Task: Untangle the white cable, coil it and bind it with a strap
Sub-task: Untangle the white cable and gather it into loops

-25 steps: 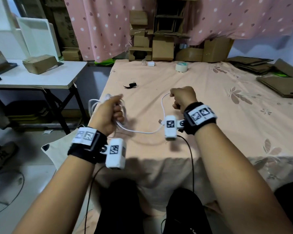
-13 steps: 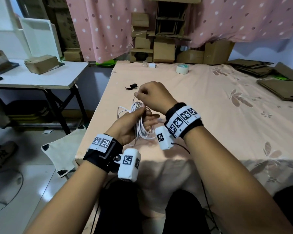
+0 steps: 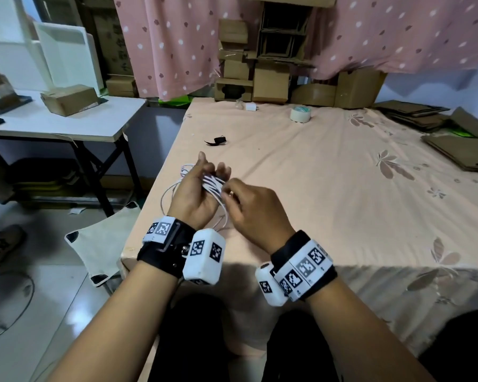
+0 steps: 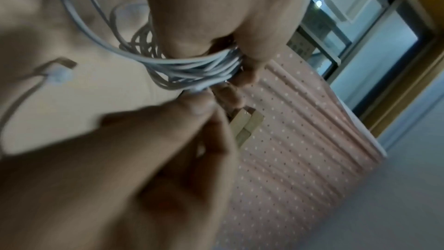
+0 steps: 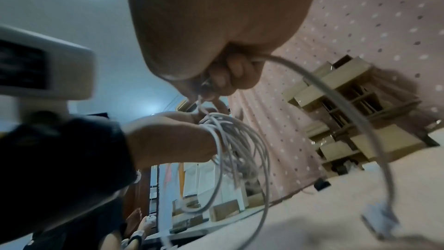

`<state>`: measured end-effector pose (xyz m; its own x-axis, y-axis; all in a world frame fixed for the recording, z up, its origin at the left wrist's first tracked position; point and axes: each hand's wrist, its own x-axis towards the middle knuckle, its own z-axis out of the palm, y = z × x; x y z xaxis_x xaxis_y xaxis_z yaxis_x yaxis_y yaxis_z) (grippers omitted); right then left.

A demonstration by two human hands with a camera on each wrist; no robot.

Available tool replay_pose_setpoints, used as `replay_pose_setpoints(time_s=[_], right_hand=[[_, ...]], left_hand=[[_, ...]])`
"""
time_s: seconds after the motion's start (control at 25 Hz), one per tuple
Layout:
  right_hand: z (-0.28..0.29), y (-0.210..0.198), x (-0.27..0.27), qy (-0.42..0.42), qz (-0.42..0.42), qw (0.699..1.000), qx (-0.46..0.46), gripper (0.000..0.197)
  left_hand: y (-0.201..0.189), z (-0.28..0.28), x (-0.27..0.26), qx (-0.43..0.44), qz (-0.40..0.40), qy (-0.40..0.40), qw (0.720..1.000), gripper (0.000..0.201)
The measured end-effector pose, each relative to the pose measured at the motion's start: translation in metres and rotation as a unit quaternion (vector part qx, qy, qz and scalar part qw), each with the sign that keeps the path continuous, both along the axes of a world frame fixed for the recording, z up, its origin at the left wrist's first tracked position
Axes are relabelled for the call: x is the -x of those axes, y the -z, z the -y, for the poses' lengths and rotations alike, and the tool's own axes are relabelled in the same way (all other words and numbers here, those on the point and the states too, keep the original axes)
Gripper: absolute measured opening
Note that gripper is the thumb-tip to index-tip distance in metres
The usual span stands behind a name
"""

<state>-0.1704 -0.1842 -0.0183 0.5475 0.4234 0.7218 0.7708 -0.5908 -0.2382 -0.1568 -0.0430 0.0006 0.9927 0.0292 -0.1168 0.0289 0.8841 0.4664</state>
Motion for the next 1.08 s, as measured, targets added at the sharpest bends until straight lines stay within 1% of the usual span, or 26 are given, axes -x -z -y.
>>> replay_pose_setpoints(time_s=[0.04,0.12,0.16,0.2,0.24,0.28,0.32,0.36,0.4,0.44,0.48,0.52,0.56,0.6,0.64,0.68,0.72,0.8,0.88,0.92,0.96,1.0,1.04,1.08], right_hand=[[0.002,0.007,0.008,-0.031,-0.038,0.999,0.001,0.014],[0.010,0.019,0.015,-0.078,-0.158,0.984,-0.029,0.011],[0.017,0.021,0.013,-0.099,-0.243,0.963,-0.062,0.010],[0.026,0.022,0.007,-0.117,-0.338,0.930,-0.089,0.013],[0.037,0.021,-0.001,-0.124,-0.425,0.892,-0.092,0.019],[0.049,0.017,-0.011,-0.119,-0.483,0.865,-0.061,0.024],[0.059,0.012,-0.023,-0.103,-0.512,0.853,-0.002,0.028],[0.066,0.006,-0.035,-0.083,-0.520,0.848,0.066,0.030],[0.068,-0.001,-0.045,-0.053,-0.518,0.845,0.122,0.031],[0.065,-0.008,-0.055,-0.006,-0.507,0.848,0.154,0.031],[0.060,-0.015,-0.063,0.049,-0.484,0.858,0.165,0.032],[0.052,-0.021,-0.072,0.099,-0.460,0.869,0.154,0.033],[0.041,-0.025,-0.078,0.136,-0.437,0.881,0.123,0.032],[0.028,-0.029,-0.081,0.154,-0.409,0.897,0.070,0.027],[0.016,-0.031,-0.079,0.160,-0.367,0.916,0.012,0.023],[0.005,-0.032,-0.073,0.157,-0.309,0.937,-0.033,0.022],[-0.003,-0.031,-0.063,0.144,-0.250,0.956,-0.049,0.021],[-0.017,-0.024,-0.035,0.107,-0.137,0.985,-0.022,0.015],[-0.029,-0.011,-0.010,0.072,-0.040,0.996,0.037,0.012],[-0.031,-0.002,-0.003,0.051,0.006,0.997,0.058,0.017],[-0.029,0.004,0.003,0.032,0.034,0.998,0.050,0.026],[-0.023,0.006,0.005,0.020,0.024,1.000,-0.001,0.034],[-0.016,0.006,0.003,0.024,-0.015,0.996,-0.083,0.039],[-0.008,0.005,-0.001,0.037,-0.079,0.983,-0.160,0.042]], left_hand=[[0.002,-0.009,-0.004,0.025,-0.005,-0.019,0.999,0.036],[0.007,-0.031,-0.008,0.085,0.008,-0.023,0.996,0.044],[0.008,-0.044,-0.008,0.096,0.026,-0.017,0.995,0.046],[0.009,-0.058,-0.008,0.098,0.044,-0.007,0.994,0.047],[0.009,-0.070,-0.006,0.099,0.064,0.013,0.993,0.047],[0.009,-0.079,-0.005,0.093,0.081,0.045,0.991,0.046],[0.006,-0.084,-0.003,0.060,0.088,0.084,0.991,0.046],[0.003,-0.085,-0.002,-0.001,0.081,0.123,0.989,0.046],[-0.001,-0.081,0.000,-0.079,0.067,0.164,0.981,0.046],[-0.002,-0.072,0.003,-0.162,0.047,0.202,0.965,0.047],[-0.004,-0.059,0.006,-0.234,0.023,0.240,0.942,0.047],[-0.001,-0.043,0.008,-0.294,-0.009,0.262,0.919,0.046],[0.004,-0.027,0.008,-0.340,-0.039,0.263,0.902,0.045],[0.011,-0.012,0.006,-0.376,-0.059,0.246,0.891,0.043],[0.017,0.001,0.005,-0.389,-0.073,0.217,0.893,0.044],[0.019,0.011,0.006,-0.374,-0.077,0.184,0.905,0.048],[0.023,0.016,0.003,-0.330,-0.073,0.158,0.928,0.055],[0.025,0.016,-0.003,-0.225,-0.031,0.131,0.965,0.066],[0.023,0.009,-0.005,-0.152,-0.005,0.120,0.981,0.069],[0.023,0.005,-0.006,-0.140,-0.006,0.106,0.984,0.058],[0.022,0.001,-0.007,-0.119,-0.007,0.086,0.989,0.038],[0.020,-0.002,-0.006,-0.108,-0.011,0.061,0.992,0.026],[0.018,-0.006,-0.005,-0.102,-0.012,0.048,0.994,0.025],[0.015,-0.013,-0.002,-0.116,-0.008,0.050,0.992,0.029]])
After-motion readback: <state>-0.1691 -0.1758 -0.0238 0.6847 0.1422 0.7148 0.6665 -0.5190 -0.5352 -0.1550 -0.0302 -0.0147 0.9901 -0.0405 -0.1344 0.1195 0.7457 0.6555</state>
